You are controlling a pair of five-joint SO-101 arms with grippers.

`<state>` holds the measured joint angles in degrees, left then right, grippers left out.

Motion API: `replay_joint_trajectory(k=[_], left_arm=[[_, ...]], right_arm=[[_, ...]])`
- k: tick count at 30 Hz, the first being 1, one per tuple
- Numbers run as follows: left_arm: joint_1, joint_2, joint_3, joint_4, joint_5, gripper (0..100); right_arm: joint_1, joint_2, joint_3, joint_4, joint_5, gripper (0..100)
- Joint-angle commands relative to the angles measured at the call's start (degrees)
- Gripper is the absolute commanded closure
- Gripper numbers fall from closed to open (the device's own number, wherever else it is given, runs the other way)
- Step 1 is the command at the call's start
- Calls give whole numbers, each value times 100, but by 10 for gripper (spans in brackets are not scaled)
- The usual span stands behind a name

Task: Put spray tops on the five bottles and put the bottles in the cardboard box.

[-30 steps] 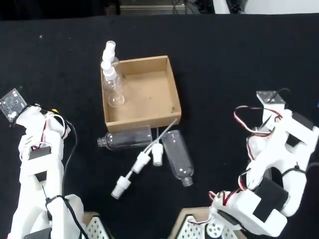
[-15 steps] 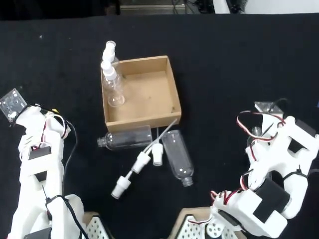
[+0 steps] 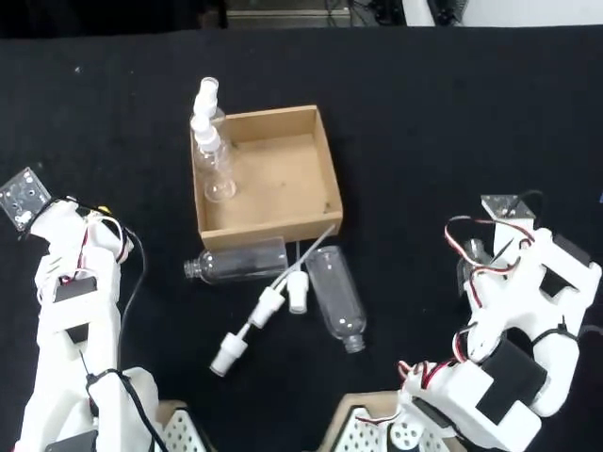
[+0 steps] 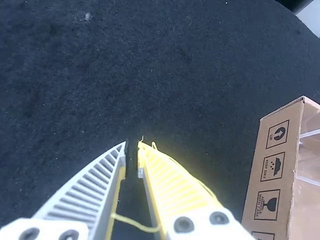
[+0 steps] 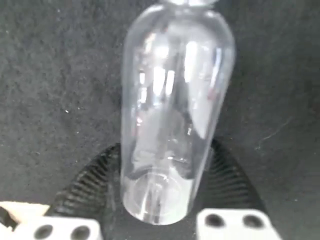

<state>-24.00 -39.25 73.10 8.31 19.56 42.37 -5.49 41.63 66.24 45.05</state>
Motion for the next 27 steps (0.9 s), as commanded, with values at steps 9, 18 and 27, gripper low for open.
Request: replay_joint_trajectory(k=[9, 18, 27], left_arm=[[-48, -176, -13, -88, -9, 970], [-31, -185, -444, 958, -18, 968], [110, -185, -1868, 2919, -1134, 966]], right_arm=[[-378, -2035, -1771, 2224, -158, 988], [-2743, -4804, -1068, 1653, -2444, 988], [-3648, -5587, 1147, -923, -4571, 988]])
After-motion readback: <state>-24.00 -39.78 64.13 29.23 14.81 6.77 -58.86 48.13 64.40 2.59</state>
